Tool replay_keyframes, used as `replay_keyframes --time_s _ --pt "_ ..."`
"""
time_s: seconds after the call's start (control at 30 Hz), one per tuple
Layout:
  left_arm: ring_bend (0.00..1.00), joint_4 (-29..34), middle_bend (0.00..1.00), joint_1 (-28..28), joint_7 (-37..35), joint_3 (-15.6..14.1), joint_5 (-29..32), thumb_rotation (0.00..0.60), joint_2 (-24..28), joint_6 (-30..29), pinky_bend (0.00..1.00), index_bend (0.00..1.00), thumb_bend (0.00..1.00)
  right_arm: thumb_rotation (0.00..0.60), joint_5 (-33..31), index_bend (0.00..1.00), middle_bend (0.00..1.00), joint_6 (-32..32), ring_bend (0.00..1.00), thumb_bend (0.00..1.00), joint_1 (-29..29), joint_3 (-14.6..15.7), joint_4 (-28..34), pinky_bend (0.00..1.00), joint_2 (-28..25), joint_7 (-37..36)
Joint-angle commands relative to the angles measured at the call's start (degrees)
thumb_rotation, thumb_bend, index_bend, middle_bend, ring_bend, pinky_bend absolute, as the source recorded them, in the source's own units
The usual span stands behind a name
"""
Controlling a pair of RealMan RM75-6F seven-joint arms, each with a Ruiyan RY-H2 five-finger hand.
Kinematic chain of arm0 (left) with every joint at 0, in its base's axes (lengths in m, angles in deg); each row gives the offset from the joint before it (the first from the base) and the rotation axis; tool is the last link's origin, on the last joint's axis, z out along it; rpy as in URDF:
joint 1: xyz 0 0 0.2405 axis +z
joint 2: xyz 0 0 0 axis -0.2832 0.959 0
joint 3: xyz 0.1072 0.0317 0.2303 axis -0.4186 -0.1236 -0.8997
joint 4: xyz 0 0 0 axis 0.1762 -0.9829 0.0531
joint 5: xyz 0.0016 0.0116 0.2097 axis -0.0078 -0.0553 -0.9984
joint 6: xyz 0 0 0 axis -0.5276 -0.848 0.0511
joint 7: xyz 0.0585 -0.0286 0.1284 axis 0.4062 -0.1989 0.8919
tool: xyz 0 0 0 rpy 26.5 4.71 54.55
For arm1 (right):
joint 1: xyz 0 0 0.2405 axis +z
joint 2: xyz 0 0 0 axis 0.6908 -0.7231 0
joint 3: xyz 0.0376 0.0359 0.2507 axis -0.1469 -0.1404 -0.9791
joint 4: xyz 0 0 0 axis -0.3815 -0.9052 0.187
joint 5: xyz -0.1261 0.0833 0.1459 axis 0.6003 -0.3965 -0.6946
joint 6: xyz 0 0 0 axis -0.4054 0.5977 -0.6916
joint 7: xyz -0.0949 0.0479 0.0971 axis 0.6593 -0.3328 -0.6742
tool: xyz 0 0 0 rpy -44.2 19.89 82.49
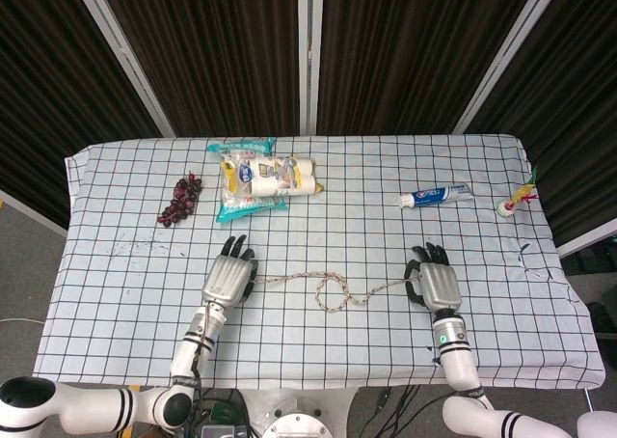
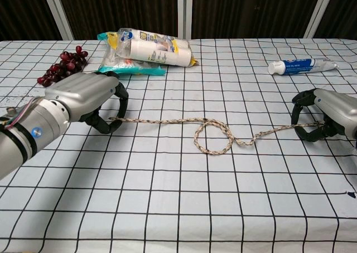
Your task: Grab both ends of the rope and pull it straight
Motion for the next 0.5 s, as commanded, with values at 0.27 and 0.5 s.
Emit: replay_keyframes --time_s 0.27,0.5 --pt "0.0 0.27 0.27 0.09 0.15 0.0 0.13 0.6 0.18 -0.18 0.08 0.61 0.43 0.6 0.04 0.59 0.17 0.46 0.0 0.4 -0.09 0.04 -0.46 0.0 0.3 -0.26" --pt "0.0 1.14 0.27 0.39 -0.31 0.03 -0.57 0.6 0.97 -0.82 0.08 0.61 0.43 0.6 0.45 0.6 0.17 1.4 0.0 0.4 -0.62 -0.05 0.1 0.0 -0.36 -1.24"
